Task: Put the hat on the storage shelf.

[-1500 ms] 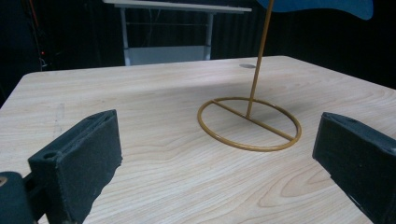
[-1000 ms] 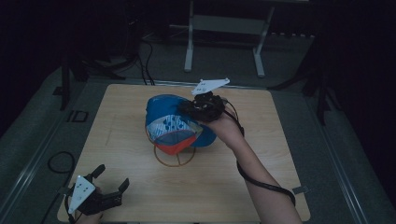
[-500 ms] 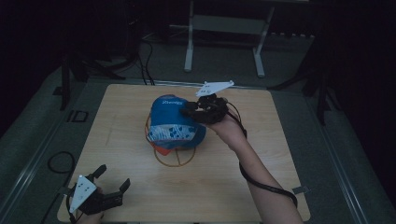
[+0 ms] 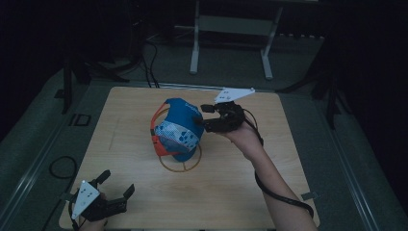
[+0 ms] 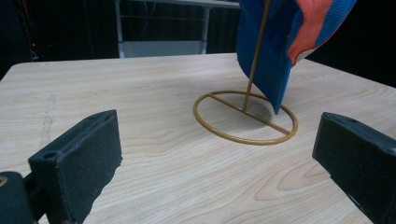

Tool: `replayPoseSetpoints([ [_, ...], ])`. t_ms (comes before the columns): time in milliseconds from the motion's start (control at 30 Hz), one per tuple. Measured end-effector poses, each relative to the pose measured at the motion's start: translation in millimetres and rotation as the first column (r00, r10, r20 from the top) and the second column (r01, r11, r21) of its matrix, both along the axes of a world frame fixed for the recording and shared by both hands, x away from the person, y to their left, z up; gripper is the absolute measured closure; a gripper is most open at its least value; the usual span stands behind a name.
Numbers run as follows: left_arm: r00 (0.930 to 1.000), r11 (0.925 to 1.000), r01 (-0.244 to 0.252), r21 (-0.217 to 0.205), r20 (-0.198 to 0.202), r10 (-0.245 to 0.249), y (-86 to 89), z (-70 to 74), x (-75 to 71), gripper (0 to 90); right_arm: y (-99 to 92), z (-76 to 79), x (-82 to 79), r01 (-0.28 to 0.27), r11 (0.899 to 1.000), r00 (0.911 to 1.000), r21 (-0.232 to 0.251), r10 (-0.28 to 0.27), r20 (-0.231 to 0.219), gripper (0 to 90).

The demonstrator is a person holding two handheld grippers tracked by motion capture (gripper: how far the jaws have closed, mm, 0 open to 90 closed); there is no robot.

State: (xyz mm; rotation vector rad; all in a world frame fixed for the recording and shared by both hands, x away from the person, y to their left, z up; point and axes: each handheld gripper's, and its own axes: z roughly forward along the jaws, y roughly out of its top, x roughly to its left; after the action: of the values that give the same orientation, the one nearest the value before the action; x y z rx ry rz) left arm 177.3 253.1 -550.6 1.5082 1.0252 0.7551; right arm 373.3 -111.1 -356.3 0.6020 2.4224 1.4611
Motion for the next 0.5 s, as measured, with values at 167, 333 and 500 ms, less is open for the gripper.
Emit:
replayPoseSetpoints([
  [167,1.0,1.0,0.003,-0.007,0.002,-0.003,-1.1,-0.4,0.2,1.6,-9.5,-4.2,-2.6,-0.004,1.0,0.9999,0.021,0.005,-0.014,35.0],
  [333,1.0,1.0,0.001,-0.004,0.003,-0.001,-0.5,-0.1,0.0,1.6,-17.9,-9.0,-9.1,-0.01,0.999,0.9998,0.042,0.01,-0.016,26.2],
  [500,1.0,1.0,0.002,-0.007,0.003,-0.002,0.2,-0.3,-0.5,1.6,-26.7,-16.0,-17.2,-0.022,0.997,0.9996,0.077,0.023,-0.017,18.8],
])
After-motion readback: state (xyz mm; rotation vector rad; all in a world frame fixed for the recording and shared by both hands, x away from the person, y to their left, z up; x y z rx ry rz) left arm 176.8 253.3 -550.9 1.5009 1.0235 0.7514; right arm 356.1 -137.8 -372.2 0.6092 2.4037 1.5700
